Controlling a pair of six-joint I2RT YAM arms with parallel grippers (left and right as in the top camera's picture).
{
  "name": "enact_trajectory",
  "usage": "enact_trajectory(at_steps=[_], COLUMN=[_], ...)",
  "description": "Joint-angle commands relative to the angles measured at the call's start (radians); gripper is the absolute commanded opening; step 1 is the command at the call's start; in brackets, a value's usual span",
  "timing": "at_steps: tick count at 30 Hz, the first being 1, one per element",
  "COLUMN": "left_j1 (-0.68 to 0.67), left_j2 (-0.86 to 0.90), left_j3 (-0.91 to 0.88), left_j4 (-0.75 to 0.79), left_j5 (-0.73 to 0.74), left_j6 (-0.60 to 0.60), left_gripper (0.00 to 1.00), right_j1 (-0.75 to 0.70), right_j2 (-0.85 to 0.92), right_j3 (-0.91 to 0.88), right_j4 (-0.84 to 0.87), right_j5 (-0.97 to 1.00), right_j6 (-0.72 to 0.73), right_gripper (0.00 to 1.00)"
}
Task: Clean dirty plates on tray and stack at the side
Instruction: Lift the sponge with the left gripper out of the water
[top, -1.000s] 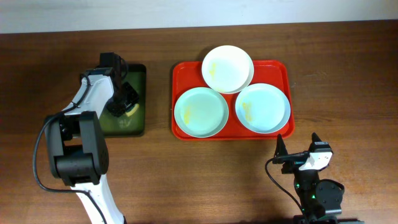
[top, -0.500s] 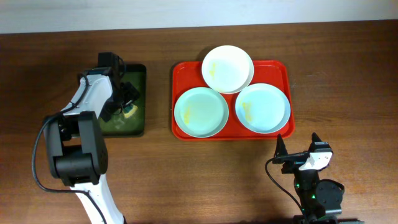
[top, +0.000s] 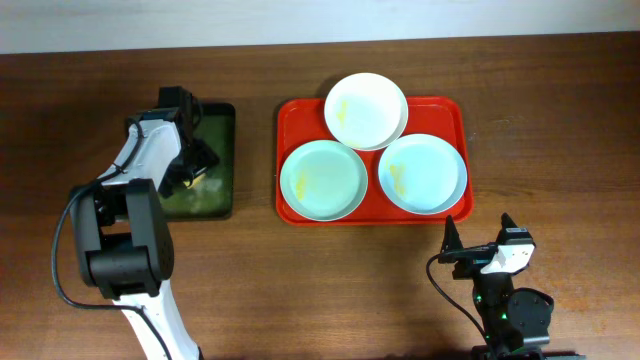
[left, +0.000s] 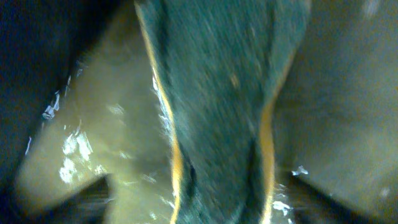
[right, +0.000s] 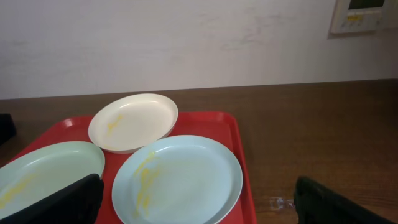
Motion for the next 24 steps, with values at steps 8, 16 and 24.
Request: enact_trajectory(at_steps=[8,16,24], left_j1=[0.005,0.019,0.028], left_j2=[0.013,0.013,0.013], left_j3=[0.013,0.014,0.014], left_j4=[0.044,-0.032,0.05], left_j5=[0.146,0.16,0.121], left_j6=[0.0,0.035,0.035], left_gripper=[0.0,0.99,0.93], right_j1=[0.006,0.006,0.006], right_j2=[-0.005,-0.005,-0.005], right_j3=[-0.008,-0.008,-0.008], right_j4=[-0.003,-0.003,-0.003], right_j5=[0.008,0.008,0.008], right_j6=[0.011,0.011,0.011], right_gripper=[0.98,0.99,0.98])
